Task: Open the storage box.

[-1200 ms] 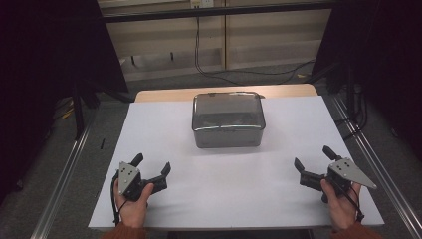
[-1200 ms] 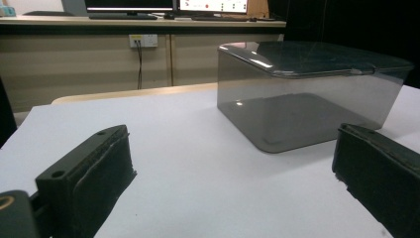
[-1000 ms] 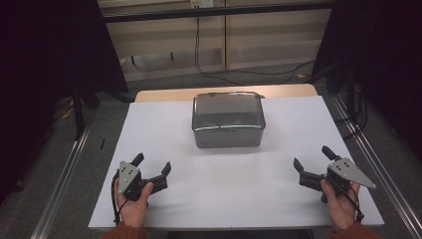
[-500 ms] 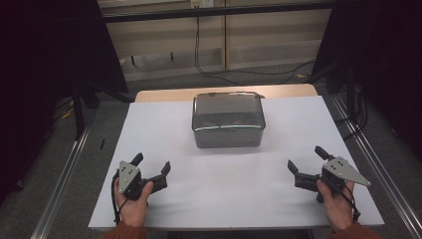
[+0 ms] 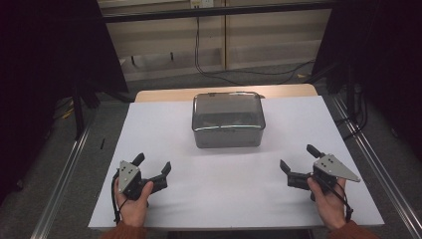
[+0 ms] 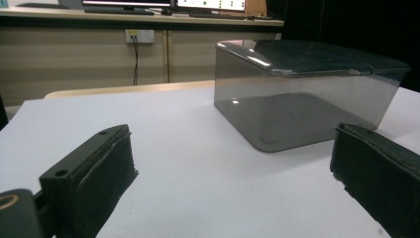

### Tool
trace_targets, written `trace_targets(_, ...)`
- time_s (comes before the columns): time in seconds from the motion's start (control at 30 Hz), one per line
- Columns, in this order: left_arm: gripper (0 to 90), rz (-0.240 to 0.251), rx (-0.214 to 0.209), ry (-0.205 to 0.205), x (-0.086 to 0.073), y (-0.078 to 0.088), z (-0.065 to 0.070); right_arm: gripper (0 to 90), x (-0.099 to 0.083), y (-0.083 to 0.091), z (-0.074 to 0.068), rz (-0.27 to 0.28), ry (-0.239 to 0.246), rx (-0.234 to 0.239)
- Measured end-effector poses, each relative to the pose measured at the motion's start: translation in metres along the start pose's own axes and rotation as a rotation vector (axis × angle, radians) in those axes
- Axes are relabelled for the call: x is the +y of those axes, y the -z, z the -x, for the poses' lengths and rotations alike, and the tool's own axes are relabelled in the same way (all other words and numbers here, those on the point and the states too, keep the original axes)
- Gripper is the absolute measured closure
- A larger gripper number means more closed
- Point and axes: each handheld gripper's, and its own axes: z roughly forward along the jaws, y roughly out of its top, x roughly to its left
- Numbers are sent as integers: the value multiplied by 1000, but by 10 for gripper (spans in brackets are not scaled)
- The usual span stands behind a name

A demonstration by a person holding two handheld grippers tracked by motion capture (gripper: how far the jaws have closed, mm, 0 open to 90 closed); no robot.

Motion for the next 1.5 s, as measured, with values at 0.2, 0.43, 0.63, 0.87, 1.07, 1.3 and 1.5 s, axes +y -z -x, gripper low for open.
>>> trace_targets(0.2,30,-10,0,-1,-1,-2,0,0,4,-8,-2,25,-16,49)
trace_targets(0.43,30,-7,-2,-12,-1,-1,1,0,6,-20,-11,27,-11,84)
trace_targets(0.63,30,-4,1,-5,-1,-2,0,0,10,-30,-21,27,8,103)
trace_targets(0.87,30,-5,1,-5,-1,-2,1,0,14,-41,-29,21,13,126)
trace_targets(1.07,30,-9,-6,-6,-1,-3,2,0,17,-49,-36,21,28,145)
trace_targets(1.3,30,-12,-7,-6,-1,-3,1,3,23,-59,-42,30,31,162)
trace_targets(1.5,30,-20,-1,-6,-2,-4,1,3,28,-67,-47,39,43,183)
